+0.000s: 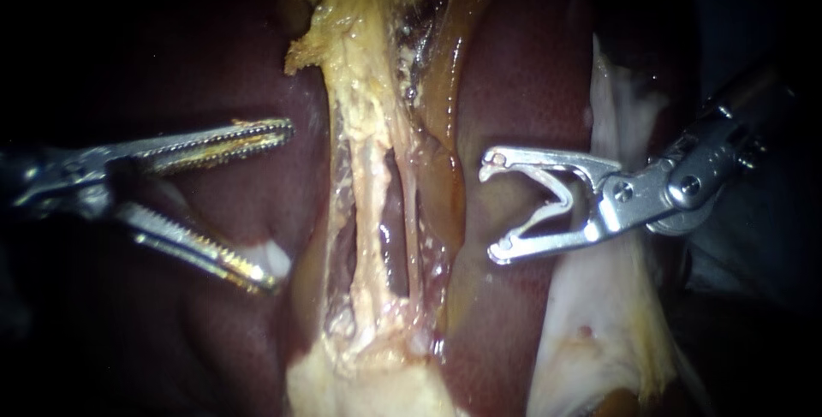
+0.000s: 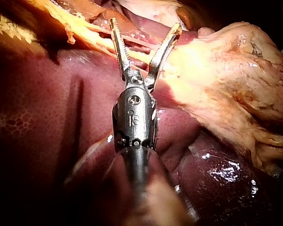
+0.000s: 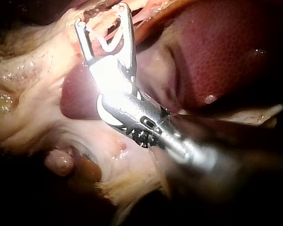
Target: Grabbing gallbladder
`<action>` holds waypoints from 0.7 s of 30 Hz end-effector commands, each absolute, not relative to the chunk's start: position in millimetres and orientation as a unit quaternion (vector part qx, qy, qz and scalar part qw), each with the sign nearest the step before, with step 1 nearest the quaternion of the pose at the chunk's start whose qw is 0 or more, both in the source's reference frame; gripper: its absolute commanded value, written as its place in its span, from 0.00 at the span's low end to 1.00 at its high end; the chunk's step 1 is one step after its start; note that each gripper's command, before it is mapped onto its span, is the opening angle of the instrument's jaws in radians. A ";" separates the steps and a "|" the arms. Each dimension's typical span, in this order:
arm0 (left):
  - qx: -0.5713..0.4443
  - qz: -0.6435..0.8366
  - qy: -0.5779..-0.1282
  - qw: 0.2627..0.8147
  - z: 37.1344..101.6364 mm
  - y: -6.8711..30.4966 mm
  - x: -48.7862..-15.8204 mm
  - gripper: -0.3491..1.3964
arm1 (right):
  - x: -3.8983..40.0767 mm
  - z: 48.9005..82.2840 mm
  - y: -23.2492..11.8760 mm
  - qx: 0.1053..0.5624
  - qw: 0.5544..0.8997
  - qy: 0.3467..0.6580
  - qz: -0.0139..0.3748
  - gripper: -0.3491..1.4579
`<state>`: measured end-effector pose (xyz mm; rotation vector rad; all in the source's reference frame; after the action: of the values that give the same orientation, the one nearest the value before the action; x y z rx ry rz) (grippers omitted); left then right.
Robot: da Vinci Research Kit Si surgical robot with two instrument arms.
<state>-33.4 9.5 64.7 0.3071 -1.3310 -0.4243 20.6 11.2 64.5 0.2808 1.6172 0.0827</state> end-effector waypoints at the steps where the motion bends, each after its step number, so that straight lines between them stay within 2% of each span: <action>1: 0.141 -0.195 -0.610 0.755 64.7 9.5 -33.4 0.72 | 20.6 64.5 11.2 0.125 0.681 0.721 0.037 0.52; 5: 0.129 -0.207 -0.604 0.758 64.2 10.1 -33.2 0.72 | 20.6 64.5 11.2 0.125 0.681 0.721 0.037 0.52; 10: 0.096 -0.265 -0.610 0.741 62.1 12.9 -32.5 0.71 | 20.6 64.4 11.1 0.125 0.681 0.721 0.037 0.52; 15: 0.083 -0.345 -0.602 0.716 61.0 15.0 -32.2 0.62 | 20.6 64.4 11.1 0.125 0.681 0.721 0.037 0.52; 21: 0.112 -0.397 -0.592 0.693 62.4 16.3 -33.4 0.54 | 20.7 64.3 11.1 0.125 0.681 0.721 0.037 0.52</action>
<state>-33.8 16.6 62.7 0.2558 -1.3208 -0.8995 20.7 11.1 64.3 0.2818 1.6181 0.0816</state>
